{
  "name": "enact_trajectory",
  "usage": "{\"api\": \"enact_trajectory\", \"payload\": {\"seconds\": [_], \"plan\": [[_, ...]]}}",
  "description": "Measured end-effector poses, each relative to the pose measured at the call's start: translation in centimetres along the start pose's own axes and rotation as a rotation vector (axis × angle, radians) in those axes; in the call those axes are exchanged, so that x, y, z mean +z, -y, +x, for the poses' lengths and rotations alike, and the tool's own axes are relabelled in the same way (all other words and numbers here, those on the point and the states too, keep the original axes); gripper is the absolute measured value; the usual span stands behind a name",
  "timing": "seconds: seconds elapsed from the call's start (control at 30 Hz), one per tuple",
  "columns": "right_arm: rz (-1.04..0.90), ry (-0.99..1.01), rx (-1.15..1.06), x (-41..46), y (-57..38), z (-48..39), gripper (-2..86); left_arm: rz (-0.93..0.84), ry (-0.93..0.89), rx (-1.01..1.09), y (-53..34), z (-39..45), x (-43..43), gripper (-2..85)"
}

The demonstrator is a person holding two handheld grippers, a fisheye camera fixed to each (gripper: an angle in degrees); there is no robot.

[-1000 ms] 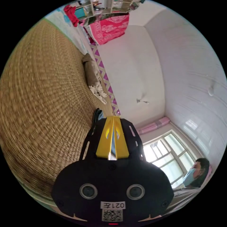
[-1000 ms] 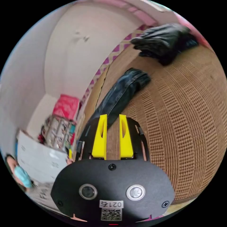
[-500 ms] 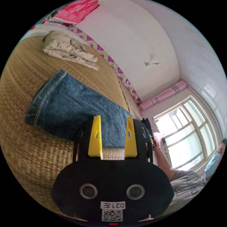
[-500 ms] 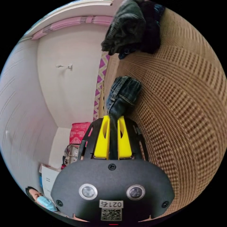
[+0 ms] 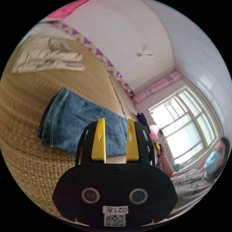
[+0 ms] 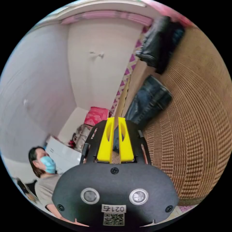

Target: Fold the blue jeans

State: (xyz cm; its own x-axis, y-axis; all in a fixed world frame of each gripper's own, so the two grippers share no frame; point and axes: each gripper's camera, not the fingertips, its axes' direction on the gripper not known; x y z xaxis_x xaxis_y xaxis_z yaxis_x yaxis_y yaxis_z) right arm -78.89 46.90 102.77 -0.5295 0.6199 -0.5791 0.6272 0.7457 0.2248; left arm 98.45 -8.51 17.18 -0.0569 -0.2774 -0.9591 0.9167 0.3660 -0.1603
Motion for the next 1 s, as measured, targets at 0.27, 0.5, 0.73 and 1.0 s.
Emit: {"api": "enact_trajectory", "payload": {"seconds": [0.27, 0.5, 0.73, 1.0], "plan": [[-0.492, -0.757, -0.879, 19.3, 4.7, -14.9, 7.1, -0.330, 0.394, 0.707, 3.6, 13.2, 10.2, 13.1], [-0.961, -0.911, -1.106, 34.3, 10.1, -12.4, 10.8, -0.572, 0.411, 0.829, 7.0, 13.9, 18.0, 13.4], [-1.285, -0.830, -1.118, 41.8, 11.5, -11.4, 3.5, -0.893, 0.387, 0.941, 6.1, 14.6, 25.8, 13.9], [-1.216, -0.685, -1.186, 39.2, 12.1, -16.6, -1.0, -0.915, 0.380, 0.985, 5.6, 15.5, 26.1, 11.9]]}}
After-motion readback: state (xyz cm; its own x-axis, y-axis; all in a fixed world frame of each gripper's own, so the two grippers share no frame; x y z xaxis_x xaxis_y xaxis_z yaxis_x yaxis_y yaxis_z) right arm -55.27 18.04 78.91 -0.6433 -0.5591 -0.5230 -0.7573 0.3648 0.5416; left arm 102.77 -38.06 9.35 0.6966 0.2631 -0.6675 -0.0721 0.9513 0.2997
